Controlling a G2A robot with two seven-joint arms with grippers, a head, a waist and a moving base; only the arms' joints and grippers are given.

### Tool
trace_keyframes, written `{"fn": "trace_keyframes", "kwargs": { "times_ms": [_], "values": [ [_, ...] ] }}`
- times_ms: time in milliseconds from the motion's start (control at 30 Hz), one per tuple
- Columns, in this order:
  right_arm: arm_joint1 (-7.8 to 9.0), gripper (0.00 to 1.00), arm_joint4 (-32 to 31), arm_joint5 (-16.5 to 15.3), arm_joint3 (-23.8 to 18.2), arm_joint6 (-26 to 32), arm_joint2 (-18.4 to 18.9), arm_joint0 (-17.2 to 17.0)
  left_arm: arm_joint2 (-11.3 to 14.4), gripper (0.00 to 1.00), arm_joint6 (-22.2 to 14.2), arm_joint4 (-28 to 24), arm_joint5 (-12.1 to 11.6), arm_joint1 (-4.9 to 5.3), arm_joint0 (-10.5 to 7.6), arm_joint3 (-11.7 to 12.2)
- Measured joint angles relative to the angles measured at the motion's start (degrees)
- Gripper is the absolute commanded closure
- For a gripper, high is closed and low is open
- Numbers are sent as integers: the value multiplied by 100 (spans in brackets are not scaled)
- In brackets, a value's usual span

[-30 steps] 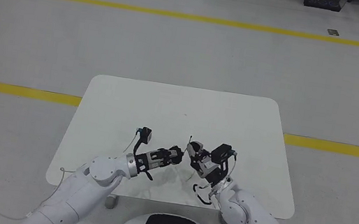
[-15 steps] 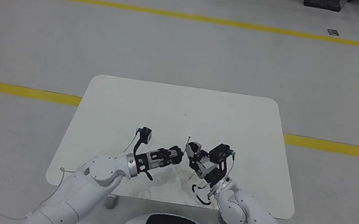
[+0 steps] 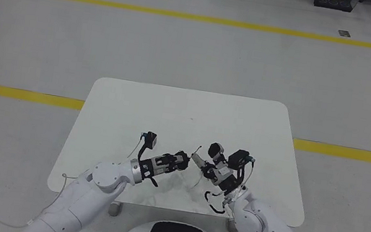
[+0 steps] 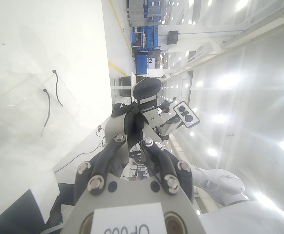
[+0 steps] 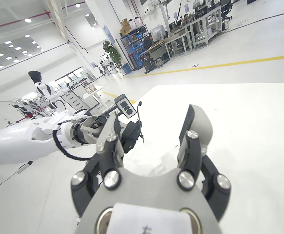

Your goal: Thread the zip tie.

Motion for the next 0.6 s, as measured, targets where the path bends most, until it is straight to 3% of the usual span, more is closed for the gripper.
{"fn": "trace_keyframes", "kwargs": {
  "times_ms": [333, 433, 600],
  "values": [
    [-6, 0, 136, 1, -17, 35, 41, -14, -2, 100, 24, -44, 33, 0, 6, -27],
    [61, 0, 764, 0, -223, 266, 80, -96, -145, 100, -132, -376, 33, 35, 54, -48],
    [385, 0, 1964, 0, -707, 1017, 113, -160, -416, 100, -790, -1106, -1, 106, 140, 6]
  ]
}}
